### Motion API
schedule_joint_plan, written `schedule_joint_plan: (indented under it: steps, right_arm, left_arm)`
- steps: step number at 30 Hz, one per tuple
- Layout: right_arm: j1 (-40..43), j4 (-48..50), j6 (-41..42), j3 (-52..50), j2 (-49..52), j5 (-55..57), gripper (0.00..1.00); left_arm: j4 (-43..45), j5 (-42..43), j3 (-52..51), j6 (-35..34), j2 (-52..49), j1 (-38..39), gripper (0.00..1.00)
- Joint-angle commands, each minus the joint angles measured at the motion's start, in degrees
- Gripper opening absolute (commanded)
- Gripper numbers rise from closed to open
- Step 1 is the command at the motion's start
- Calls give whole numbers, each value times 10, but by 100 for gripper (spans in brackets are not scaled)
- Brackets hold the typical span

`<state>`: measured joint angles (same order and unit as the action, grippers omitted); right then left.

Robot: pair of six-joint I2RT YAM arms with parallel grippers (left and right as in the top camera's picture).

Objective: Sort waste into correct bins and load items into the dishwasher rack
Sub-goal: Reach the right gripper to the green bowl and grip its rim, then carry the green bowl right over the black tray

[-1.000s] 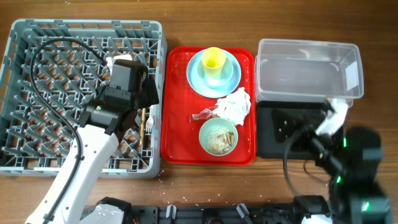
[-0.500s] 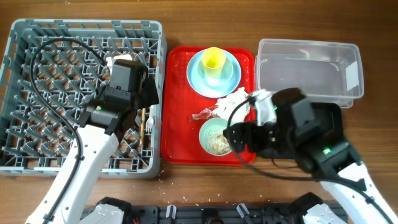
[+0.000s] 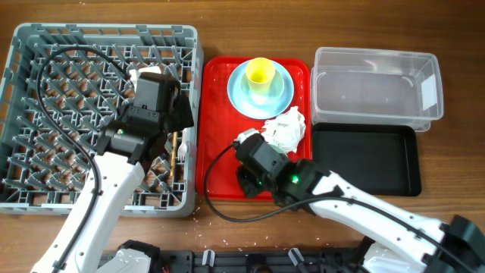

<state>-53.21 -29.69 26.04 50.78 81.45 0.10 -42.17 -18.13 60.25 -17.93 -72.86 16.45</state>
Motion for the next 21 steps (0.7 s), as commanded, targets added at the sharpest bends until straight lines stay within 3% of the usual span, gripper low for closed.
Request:
schedule_joint_plan:
  steps: [1,18,21]
  right_arm:
    - [-2,29,-5,-1,49,16,29]
    - [-2,-2,-36,-1,83,6,28]
    - [-2,-6,-38,-5,83,16,24]
  left_arm:
    - [1,-8,-2,-7,2,2,100]
    - [1,-8,-2,-7,2,2,100]
    - [1,-8,-2,-7,2,2,100]
